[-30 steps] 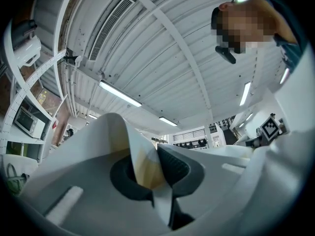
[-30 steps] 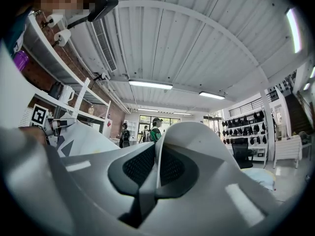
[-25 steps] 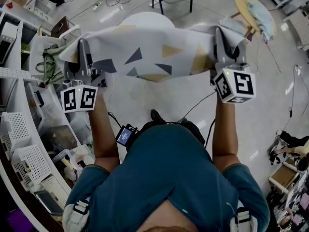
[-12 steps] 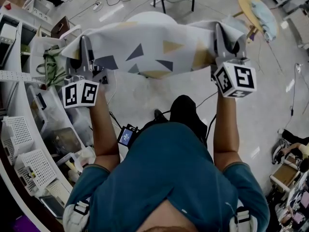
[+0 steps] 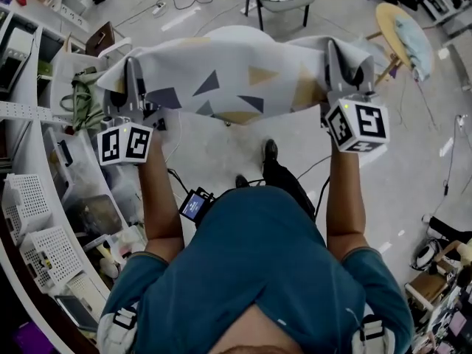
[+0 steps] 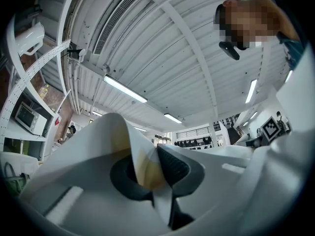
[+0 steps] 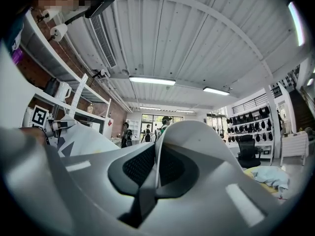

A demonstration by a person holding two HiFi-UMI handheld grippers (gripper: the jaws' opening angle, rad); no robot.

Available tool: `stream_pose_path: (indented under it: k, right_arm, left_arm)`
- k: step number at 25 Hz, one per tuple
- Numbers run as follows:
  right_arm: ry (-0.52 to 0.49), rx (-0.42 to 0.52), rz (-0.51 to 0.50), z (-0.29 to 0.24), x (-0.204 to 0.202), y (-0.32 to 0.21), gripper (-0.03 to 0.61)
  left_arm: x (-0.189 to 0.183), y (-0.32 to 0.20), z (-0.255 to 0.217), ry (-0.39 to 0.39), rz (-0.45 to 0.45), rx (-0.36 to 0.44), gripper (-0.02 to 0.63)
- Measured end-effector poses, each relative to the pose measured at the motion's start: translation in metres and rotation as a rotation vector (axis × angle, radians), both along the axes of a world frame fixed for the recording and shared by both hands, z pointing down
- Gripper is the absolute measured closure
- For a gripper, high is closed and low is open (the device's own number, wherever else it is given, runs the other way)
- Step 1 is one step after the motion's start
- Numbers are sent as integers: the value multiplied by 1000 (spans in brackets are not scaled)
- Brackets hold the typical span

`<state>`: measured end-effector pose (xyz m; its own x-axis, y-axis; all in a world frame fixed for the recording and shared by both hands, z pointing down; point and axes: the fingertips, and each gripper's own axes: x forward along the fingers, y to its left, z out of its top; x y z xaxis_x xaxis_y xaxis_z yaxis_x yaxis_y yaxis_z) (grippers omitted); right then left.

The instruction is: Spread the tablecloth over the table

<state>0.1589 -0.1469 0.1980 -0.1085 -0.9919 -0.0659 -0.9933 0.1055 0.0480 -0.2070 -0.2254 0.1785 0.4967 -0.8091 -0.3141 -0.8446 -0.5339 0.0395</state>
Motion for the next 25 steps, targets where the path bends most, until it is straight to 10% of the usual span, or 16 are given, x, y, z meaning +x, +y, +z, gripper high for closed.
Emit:
stream_pose_path:
  k: [25]
  right_arm:
    - [-34,1,-179,5,52,-141,563]
  left_arm:
    - [44,-82,-1,-6,-168,-12,589]
